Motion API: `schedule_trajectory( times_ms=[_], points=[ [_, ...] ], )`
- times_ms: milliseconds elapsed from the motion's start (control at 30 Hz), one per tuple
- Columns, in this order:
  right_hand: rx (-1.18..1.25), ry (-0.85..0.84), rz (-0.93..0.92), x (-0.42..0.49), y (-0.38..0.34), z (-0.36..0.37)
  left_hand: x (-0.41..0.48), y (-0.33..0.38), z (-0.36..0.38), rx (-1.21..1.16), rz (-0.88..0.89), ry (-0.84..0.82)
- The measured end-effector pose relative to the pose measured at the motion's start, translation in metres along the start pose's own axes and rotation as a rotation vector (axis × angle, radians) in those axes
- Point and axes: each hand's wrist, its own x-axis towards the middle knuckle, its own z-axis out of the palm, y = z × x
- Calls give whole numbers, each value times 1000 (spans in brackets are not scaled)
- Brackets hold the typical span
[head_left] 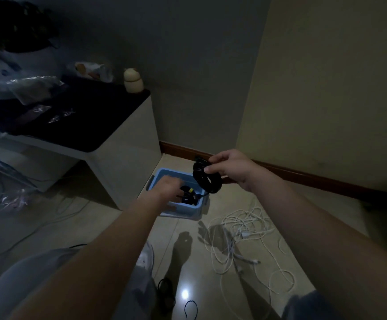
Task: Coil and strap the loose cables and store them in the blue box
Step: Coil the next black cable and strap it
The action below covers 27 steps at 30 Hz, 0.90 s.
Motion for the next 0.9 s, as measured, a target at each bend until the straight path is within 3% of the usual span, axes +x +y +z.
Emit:
schedule_trajectory(
  times_ms=[167, 267, 333, 433, 533, 667, 900],
  points=[
    [100, -5, 2, 40, 12, 27, 25, -18, 8, -484, -165, -225],
    [210, -29, 20, 64, 28, 35, 55, -24, 11, -787, -142, -156],
    [290, -51, 37, 80, 39, 37, 75, -29, 11, -882, -130, -107],
    [402, -93, 61, 106, 57, 42, 106, -38, 5, -924, -101, -160],
    [489, -110, 108, 138, 77, 48, 142, -45, -2, -853, -73, -130],
    [547, -75, 224, 180, 108, 66, 196, -56, -11, -618, -55, 34],
    [147, 7, 279, 239, 161, 119, 275, -89, -29, 45, 91, 390]
  ],
)
